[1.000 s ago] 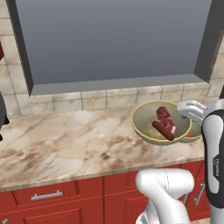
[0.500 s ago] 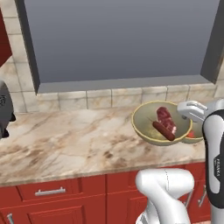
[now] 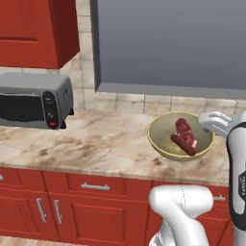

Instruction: Place the bowl containing the hot dog and steak in the microwave. Close the microwave door and press the start button to microwave the meal.

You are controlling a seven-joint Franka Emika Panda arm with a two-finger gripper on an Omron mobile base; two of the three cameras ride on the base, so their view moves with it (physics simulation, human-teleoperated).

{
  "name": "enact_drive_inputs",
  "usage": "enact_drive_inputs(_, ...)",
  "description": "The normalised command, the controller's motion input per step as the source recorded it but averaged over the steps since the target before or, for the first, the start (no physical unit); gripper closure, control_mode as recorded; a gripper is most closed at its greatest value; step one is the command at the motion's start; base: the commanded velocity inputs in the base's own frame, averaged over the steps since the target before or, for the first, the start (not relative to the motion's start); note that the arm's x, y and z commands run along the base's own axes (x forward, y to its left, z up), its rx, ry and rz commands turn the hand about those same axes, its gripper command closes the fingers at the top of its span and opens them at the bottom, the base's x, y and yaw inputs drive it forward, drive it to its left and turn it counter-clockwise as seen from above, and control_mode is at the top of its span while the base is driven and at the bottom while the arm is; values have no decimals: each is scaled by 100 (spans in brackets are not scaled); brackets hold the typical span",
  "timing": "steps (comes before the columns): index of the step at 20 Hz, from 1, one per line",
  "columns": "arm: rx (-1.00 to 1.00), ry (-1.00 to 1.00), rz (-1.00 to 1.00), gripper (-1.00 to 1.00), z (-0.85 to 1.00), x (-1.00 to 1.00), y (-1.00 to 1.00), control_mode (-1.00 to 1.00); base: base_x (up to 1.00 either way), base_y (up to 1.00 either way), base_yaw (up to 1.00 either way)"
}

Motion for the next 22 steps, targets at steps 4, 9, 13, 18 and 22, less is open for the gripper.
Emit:
enact_drive_inputs(4, 0, 0, 0, 100, 0, 0, 0, 100, 0, 70, 71)
enact_drive_inputs(9, 0, 0, 0, 100, 0, 0, 0, 100, 0, 74, 70)
enact_drive_inputs(13, 0, 0, 0, 100, 0, 0, 0, 100, 0, 74, 65)
enact_drive_inputs(18, 0, 0, 0, 100, 0, 0, 0, 100, 24, 72, 51)
enact_drive_inputs(22, 0, 0, 0, 100, 0, 0, 0, 100, 62, 86, 39)
